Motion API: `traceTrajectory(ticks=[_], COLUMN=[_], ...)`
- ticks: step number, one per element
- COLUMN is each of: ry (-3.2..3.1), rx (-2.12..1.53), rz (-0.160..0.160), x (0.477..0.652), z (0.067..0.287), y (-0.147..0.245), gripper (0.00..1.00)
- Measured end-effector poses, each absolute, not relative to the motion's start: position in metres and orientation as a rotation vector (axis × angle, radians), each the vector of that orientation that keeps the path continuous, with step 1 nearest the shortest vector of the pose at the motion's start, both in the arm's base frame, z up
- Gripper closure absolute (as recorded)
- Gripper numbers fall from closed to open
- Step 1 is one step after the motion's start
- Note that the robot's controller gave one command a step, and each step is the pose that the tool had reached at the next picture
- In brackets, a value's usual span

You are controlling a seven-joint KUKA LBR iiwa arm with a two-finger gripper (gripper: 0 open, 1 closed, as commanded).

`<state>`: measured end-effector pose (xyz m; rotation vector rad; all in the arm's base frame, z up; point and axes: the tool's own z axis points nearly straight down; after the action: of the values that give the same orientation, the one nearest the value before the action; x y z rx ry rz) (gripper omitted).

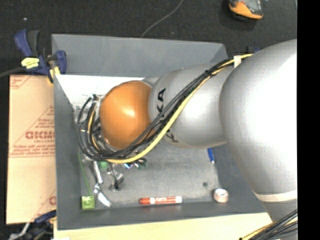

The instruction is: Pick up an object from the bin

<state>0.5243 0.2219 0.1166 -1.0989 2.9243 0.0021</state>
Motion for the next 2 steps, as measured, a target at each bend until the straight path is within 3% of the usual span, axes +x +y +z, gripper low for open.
traceTrajectory(ticks=[1,2], ry=[2.982,2.933], rx=[-0.931,-1.068], rz=[0.004,0.008], x=[0.535,0.527], z=[0.091,0.086], y=[0.232,0.210], gripper=[0.00,0.00])
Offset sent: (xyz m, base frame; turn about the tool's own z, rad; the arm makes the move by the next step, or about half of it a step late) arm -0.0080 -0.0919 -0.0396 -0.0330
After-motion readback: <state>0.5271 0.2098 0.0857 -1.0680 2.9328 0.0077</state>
